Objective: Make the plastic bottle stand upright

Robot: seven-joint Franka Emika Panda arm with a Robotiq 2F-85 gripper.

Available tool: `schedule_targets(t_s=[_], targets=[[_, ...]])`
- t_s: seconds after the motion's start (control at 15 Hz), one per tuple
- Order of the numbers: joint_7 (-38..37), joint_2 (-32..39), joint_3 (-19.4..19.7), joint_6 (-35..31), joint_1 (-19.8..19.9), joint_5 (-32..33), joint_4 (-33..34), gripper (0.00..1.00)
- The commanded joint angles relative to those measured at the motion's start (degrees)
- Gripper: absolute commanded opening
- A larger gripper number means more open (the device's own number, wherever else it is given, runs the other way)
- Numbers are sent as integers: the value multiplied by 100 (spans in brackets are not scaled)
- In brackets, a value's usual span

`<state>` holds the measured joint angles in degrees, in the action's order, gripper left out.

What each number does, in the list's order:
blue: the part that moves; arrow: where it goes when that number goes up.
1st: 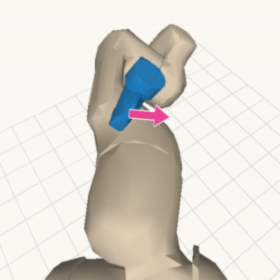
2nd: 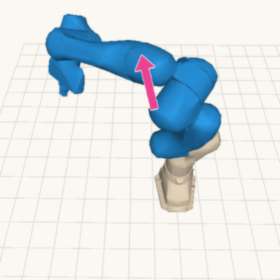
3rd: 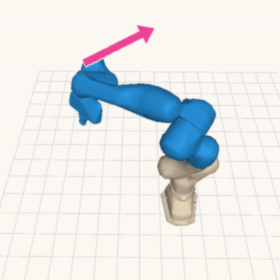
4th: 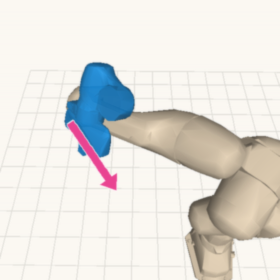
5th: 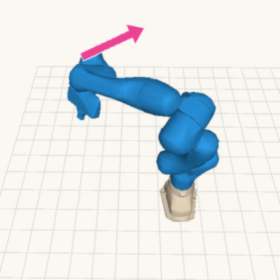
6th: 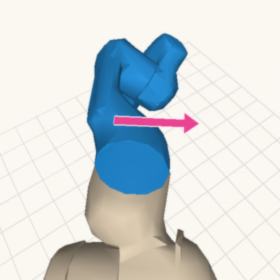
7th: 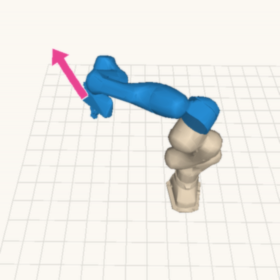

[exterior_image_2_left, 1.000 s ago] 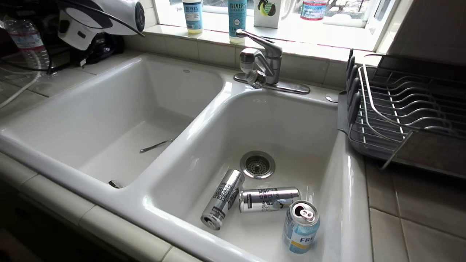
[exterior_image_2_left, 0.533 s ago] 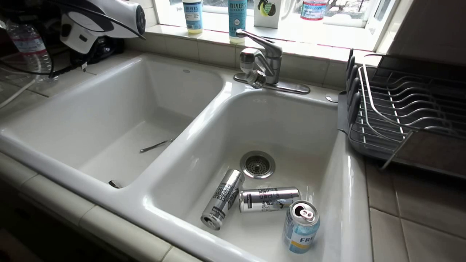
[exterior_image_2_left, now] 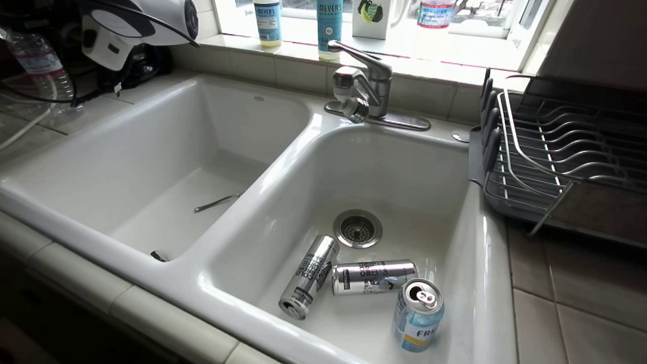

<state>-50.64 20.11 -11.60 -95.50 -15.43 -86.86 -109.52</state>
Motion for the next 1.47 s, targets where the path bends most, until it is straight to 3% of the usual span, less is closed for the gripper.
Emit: schedule_targets(t_s=[0.0, 0.33, 0.93, 1.4], targets=[[-27, -11, 28, -183, -81, 101, 64, 64], [-21, -48, 24, -183, -86, 98, 46, 99], [-37, -327, 18, -252, -116, 161, -32, 100], [-113, -940, 31, -327, -100, 504, -198, 100]])
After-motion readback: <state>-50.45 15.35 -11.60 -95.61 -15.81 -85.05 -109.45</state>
